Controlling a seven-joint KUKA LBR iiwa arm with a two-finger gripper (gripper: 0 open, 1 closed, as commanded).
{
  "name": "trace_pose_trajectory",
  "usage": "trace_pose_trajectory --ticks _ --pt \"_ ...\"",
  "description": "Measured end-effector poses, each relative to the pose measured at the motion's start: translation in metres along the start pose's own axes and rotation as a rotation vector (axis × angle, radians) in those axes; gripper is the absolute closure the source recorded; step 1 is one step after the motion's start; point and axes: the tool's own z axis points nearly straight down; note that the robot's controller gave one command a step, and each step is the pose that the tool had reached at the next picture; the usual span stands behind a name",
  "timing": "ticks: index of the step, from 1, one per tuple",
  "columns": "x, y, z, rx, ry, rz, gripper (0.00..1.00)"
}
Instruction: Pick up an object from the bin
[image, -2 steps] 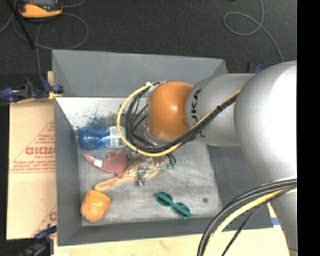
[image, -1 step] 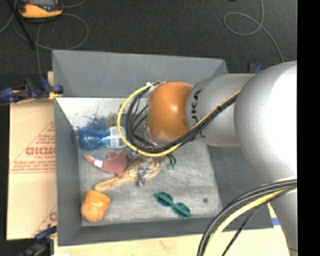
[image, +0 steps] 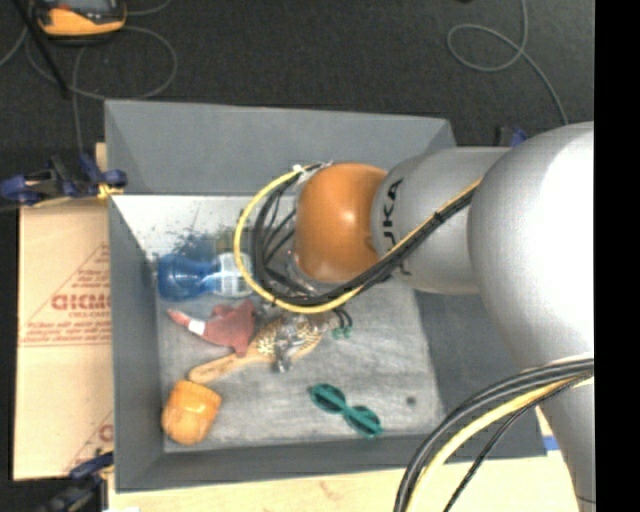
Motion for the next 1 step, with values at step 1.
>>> trace_pose_trajectory --ticks 1 --pt "0.0 0.0 0.0 0.0 0.0 0.001 1.0"
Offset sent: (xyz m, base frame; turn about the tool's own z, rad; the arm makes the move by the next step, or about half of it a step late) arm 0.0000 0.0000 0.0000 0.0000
